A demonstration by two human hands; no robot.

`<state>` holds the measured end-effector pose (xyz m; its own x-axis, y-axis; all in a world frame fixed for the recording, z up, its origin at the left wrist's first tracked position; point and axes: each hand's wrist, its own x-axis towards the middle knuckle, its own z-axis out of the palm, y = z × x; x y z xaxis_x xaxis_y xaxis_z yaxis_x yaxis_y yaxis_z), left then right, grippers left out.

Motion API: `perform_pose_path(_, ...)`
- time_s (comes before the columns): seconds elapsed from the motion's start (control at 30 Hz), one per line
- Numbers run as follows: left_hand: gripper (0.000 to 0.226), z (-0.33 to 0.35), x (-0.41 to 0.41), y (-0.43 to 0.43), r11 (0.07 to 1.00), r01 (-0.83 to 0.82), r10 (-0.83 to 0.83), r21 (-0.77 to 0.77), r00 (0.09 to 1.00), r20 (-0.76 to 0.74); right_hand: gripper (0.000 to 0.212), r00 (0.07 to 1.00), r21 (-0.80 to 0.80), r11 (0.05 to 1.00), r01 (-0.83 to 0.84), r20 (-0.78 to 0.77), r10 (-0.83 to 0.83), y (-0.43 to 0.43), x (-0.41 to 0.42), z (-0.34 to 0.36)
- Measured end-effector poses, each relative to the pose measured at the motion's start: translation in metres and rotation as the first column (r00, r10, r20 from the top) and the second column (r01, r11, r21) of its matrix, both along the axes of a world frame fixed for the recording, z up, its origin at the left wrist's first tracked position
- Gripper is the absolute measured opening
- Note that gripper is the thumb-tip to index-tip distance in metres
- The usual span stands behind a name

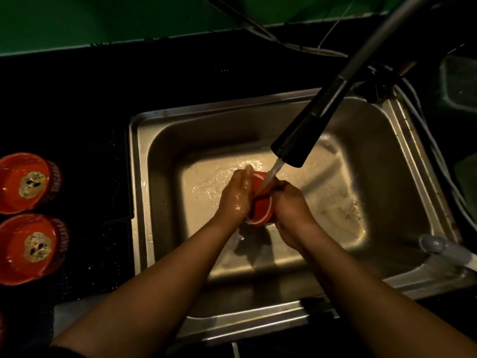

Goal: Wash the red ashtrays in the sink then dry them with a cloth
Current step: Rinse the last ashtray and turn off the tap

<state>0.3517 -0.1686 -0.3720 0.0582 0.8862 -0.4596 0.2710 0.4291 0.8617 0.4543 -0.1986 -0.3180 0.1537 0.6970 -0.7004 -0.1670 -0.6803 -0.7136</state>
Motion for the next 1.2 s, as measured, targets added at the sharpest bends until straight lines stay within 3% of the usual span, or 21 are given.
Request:
perform_pose_path(0.03, 0.064, 0.004, -0.001, 0.005, 0.966, -0.131, 0.152, -0.225, 0.985, 0.081, 0.009, 0.993, 0.044, 0.997, -0.059, 0.109, 0.054, -0.001, -0.005, 0.003)
perform_pose_path(0.1, 0.078, 0.004, -0.010, 0.012, 0.792, -0.111, 0.347, -0.601, 0.891, 0.292, 0.013, 0.944, 0.160, 0.958, -0.240, 0.270, 0.191, -0.006, -0.011, 0.006)
perform_pose_path(0.17, 0.065, 0.010, -0.023, 0.013, 0.708, 0.022, 0.409, -0.705, 0.802, 0.436, 0.038, 0.786, 0.204, 0.822, -0.532, 0.481, 0.389, -0.011, -0.010, 0.005)
perform_pose_path(0.23, 0.048, 0.013, -0.036, 0.012, 0.699, 0.108, 0.422, -0.707, 0.736, 0.530, 0.051, 0.487, 0.129, 0.597, -0.792, 0.724, 0.489, -0.018, -0.003, 0.000)
perform_pose_path(0.3, 0.050, 0.015, -0.044, 0.013, 0.724, 0.168, 0.378, -0.669, 0.714, 0.589, 0.052, 0.290, 0.021, 0.483, -0.876, 0.822, 0.490, -0.026, 0.005, -0.003)
perform_pose_path(0.33, 0.055, 0.016, -0.047, 0.012, 0.733, 0.173, 0.367, -0.657, 0.713, 0.597, 0.053, 0.276, -0.003, 0.495, -0.869, 0.827, 0.490, -0.029, 0.008, -0.004)
perform_pose_path(0.37, 0.057, 0.016, -0.048, 0.011, 0.744, 0.168, 0.358, -0.647, 0.717, 0.598, 0.057, 0.349, 0.030, 0.561, -0.827, 0.810, 0.471, -0.033, 0.010, -0.009)
perform_pose_path(0.43, 0.050, 0.014, -0.047, 0.005, 0.789, 0.149, 0.323, -0.595, 0.724, 0.610, 0.072, 0.716, 0.184, 0.819, -0.543, 0.611, 0.338, -0.033, 0.008, -0.014)
perform_pose_path(0.47, 0.045, 0.016, -0.045, 0.001, 0.819, 0.134, 0.294, -0.558, 0.737, 0.609, 0.081, 0.895, 0.194, 0.925, -0.326, 0.379, 0.236, -0.030, 0.008, -0.014)
perform_pose_path(0.5, 0.041, 0.019, -0.042, -0.002, 0.852, 0.114, 0.258, -0.511, 0.759, 0.598, 0.083, 0.983, 0.134, 0.979, -0.154, 0.120, 0.139, -0.027, 0.009, -0.015)
perform_pose_path(0.57, 0.035, 0.025, -0.036, -0.008, 0.925, 0.081, 0.136, -0.370, 0.841, 0.523, 0.060, 0.979, -0.024, 0.998, -0.064, -0.194, 0.058, -0.024, 0.011, -0.014)
perform_pose_path(0.6, 0.033, 0.026, -0.035, -0.010, 0.961, 0.077, 0.049, -0.265, 0.898, 0.437, 0.047, 0.976, -0.045, 0.995, -0.090, -0.204, 0.079, -0.023, 0.012, -0.012)
perform_pose_path(0.7, 0.031, 0.021, -0.040, -0.018, 0.975, 0.222, -0.224, 0.030, 0.971, 0.078, 0.032, 0.981, 0.078, 0.982, -0.174, 0.100, 0.166, -0.016, 0.014, -0.006)
perform_pose_path(0.73, 0.032, 0.018, -0.044, -0.021, 0.962, 0.269, -0.269, 0.039, 0.963, -0.006, 0.035, 0.936, 0.137, 0.950, -0.281, 0.257, 0.240, -0.014, 0.015, -0.004)
perform_pose_path(0.8, 0.037, 0.012, -0.055, -0.028, 0.943, 0.331, -0.331, -0.009, 0.939, -0.096, 0.045, 0.740, 0.178, 0.821, -0.543, 0.565, 0.366, -0.016, 0.016, 0.000)
perform_pose_path(0.87, 0.045, 0.011, -0.064, -0.039, 0.923, 0.375, -0.383, -0.089, 0.916, -0.115, 0.049, 0.579, 0.215, 0.669, -0.712, 0.719, 0.385, -0.019, 0.019, 0.003)
perform_pose_path(0.9, 0.048, 0.011, -0.067, -0.045, 0.916, 0.385, -0.396, -0.114, 0.913, -0.100, 0.050, 0.578, 0.260, 0.634, -0.728, 0.730, 0.364, -0.021, 0.019, 0.004)
perform_pose_path(0.97, 0.052, 0.015, -0.072, -0.056, 0.920, 0.375, -0.384, -0.114, 0.921, -0.069, 0.053, 0.765, 0.363, 0.738, -0.568, 0.564, 0.311, -0.024, 0.016, 0.003)
perform_pose_path(1.03, 0.059, 0.023, -0.073, -0.064, 0.940, 0.339, -0.341, -0.039, 0.939, -0.048, 0.050, 0.981, 0.288, 0.937, -0.196, 0.066, 0.185, -0.024, 0.011, 0.004)
perform_pose_path(1.1, 0.066, 0.036, -0.069, -0.068, 0.939, 0.337, -0.334, 0.064, 0.941, -0.045, 0.037, 0.936, 0.103, 0.995, 0.018, -0.351, 0.019, -0.026, 0.010, 0.000)
perform_pose_path(1.2, 0.076, 0.053, -0.056, -0.066, 0.879, 0.429, -0.397, 0.206, 0.900, -0.180, 0.037, 0.783, -0.143, 0.988, 0.065, -0.606, -0.139, -0.033, 0.014, -0.001)
